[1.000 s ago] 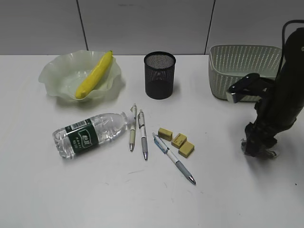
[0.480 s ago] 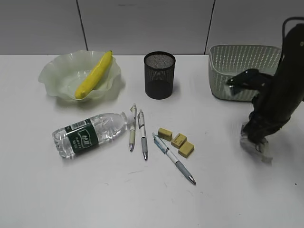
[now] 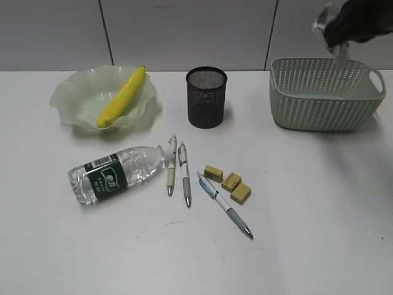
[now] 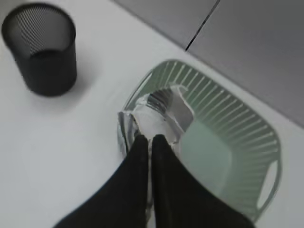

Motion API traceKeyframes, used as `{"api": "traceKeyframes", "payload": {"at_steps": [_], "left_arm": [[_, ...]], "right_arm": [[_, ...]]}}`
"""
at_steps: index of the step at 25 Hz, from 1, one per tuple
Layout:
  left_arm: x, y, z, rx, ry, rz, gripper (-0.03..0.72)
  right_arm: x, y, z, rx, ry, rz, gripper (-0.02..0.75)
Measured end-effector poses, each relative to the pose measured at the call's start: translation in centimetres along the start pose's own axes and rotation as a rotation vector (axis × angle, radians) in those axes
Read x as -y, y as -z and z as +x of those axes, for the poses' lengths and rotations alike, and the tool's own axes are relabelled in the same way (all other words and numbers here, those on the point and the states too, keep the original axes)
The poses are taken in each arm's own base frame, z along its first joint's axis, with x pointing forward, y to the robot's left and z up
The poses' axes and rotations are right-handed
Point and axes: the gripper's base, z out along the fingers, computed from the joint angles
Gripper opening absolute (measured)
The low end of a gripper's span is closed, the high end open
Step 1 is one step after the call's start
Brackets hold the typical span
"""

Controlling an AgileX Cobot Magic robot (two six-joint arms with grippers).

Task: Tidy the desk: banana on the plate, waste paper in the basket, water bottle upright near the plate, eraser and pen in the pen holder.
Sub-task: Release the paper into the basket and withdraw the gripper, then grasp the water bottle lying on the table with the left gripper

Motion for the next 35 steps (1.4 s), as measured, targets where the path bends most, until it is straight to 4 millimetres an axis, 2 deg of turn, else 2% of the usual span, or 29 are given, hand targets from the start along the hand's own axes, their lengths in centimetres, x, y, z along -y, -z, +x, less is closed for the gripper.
{"api": "traceKeyframes", "payload": {"at_steps": [3,6,13,16,20,21,23,26,32,35], "left_arm": [[0.0,0.0,0.0,0.0,0.0,0.0,0.405],[0.0,0.0,0.0,0.0,0.0,0.0,0.405],[0.0,0.0,0.0,0.0,0.0,0.0,0.405],[0.0,0.0,0.0,0.0,0.0,0.0,0.405],[0.0,0.0,0.0,0.0,0.0,0.0,0.405],[0.0,0.0,0.0,0.0,0.0,0.0,0.405],[0.0,0.0,0.0,0.0,0.0,0.0,0.405],[0.0,0.0,0.0,0.0,0.0,0.0,0.405],[0.0,0.0,0.0,0.0,0.0,0.0,0.404],[0.0,0.0,0.0,0.0,0.0,0.0,0.404]], "right_arm": [[0.7,-0.3,-1.2,0.127,-0.01,0.068,0.013],[1.0,-2.0,-1.4,0.191,-0.018,0.111,0.013],[0.6,-9.7,1.9,0.114,-0.03,0.108,0.029],[0.3,-11.9,3.3,0.077,-0.061,0.098,0.127],[0.2,-12.7,3.7,0.082,-0.149,0.103,0.402],[0.3,-12.5,3.6,0.092,-0.164,0.108,0.471],[0.4,-12.0,3.2,0.104,-0.18,0.11,0.557],[0.5,-10.0,2.1,0.114,-0.179,0.093,0.592],[0.2,-1.7,-0.6,0.098,-0.155,-0.001,0.585],[-0.5,2.6,-0.9,0.047,-0.143,-0.07,0.584]]}}
